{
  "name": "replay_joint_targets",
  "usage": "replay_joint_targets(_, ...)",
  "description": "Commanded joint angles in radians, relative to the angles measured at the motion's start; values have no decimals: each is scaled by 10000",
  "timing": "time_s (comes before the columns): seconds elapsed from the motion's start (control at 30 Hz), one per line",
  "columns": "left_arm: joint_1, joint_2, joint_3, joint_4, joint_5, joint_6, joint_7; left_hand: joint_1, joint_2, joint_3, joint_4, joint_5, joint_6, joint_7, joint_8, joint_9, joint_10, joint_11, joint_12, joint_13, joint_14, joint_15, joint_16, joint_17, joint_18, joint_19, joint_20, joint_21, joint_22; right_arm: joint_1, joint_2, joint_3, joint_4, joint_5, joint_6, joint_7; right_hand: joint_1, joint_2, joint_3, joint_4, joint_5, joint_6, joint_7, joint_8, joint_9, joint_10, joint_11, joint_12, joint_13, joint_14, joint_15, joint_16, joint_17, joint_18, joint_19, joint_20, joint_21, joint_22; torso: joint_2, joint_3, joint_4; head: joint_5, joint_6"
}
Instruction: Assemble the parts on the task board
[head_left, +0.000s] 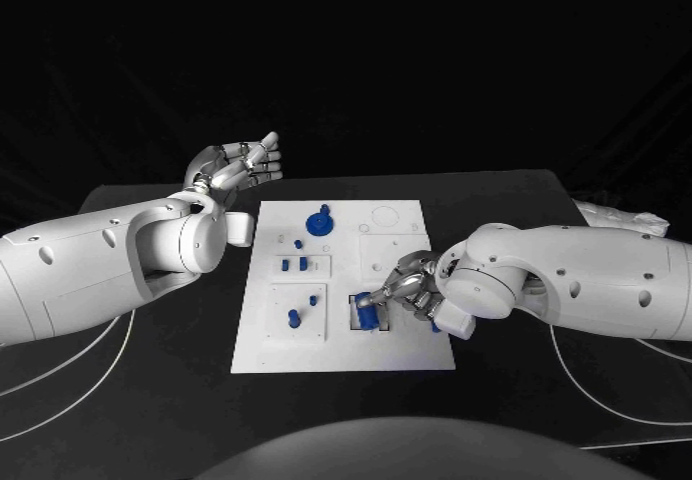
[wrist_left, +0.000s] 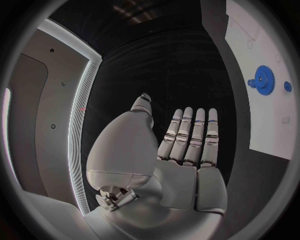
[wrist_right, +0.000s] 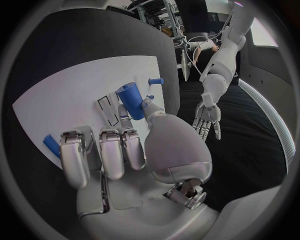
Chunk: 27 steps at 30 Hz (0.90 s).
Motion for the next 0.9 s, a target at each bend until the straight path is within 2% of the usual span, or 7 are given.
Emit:
replay_joint_targets(0.03,4,19,9,22,16,127,59,-25,94,61,-11,69,-65,248,52,-15,-83,-1,29,-5,-61,21,41,-9,-32,31,-3,-63,-9,2,10,2,-5,-130,10,-99,-150,-46,-137,83,-102,-27,48,-73,-25,1058,-18,28,2632,1078,21,42,2633,-67,1064,-12,45,2634,2,-1,1,-6,0)
replay_joint_targets(0.13,4,24,9,24,16,121,57,-19,103,64,-13,75,-66,248,56,-15,-85,-2,36,-5,-63,22,50,-19,-34,27,-3,-64,-18,2,9,2,-16,-192,29,-129,-332,-139,-358,229,-165,-17,51,-109,-33,1058,-11,28,2632,1078,11,42,2633,-67,1064,-15,45,2634,5,-5,8,-4,-9)
replay_joint_targets(0.27,4,33,9,22,16,126,53,-19,103,64,-13,75,-66,248,56,-15,-85,-2,36,-5,-63,22,50,-19,-34,27,-3,-64,-18,2,33,2,-40,-250,102,-197,-330,-190,-445,233,-164,11,53,-112,-27,1058,1,28,2632,1078,-44,42,2633,-67,1064,-43,45,2634,3,0,-5,4,-5)
replay_joint_targets(0.47,4,41,9,27,16,136,51,-19,103,64,-13,75,-66,248,56,-15,-85,-2,36,-5,-63,22,50,-19,-34,27,-3,-64,-18,1,49,1,-42,-465,165,-296,-406,-316,-651,282,-184,39,44,-128,-18,1058,-16,28,2632,1078,-90,42,2633,-67,1064,-89,45,2634,5,-1,7,5,-19)
replay_joint_targets(0.63,4,42,9,32,16,137,44,-13,110,67,-14,80,-67,248,60,-15,-87,-2,40,-5,-65,22,56,-27,-35,25,-3,-64,-25,1,43,1,-30,-688,208,-314,-572,-468,-959,395,-195,224,-30,-43,73,1058,-77,28,2632,1078,-141,42,2633,-67,1064,-140,45,2634,5,0,5,21,-29)
replay_joint_targets(0.9,4,42,9,32,14,152,40,8,137,77,-17,102,-69,247,72,-14,-93,-2,54,-5,-70,22,77,-51,-37,20,-3,-64,-48,0,49,1,-28,-784,285,-306,-728,-497,-1251,561,-202,324,-105,102,258,1058,-158,28,2632,1078,-215,42,2633,-67,1064,-215,45,2634,-5,-3,-8,39,-44)
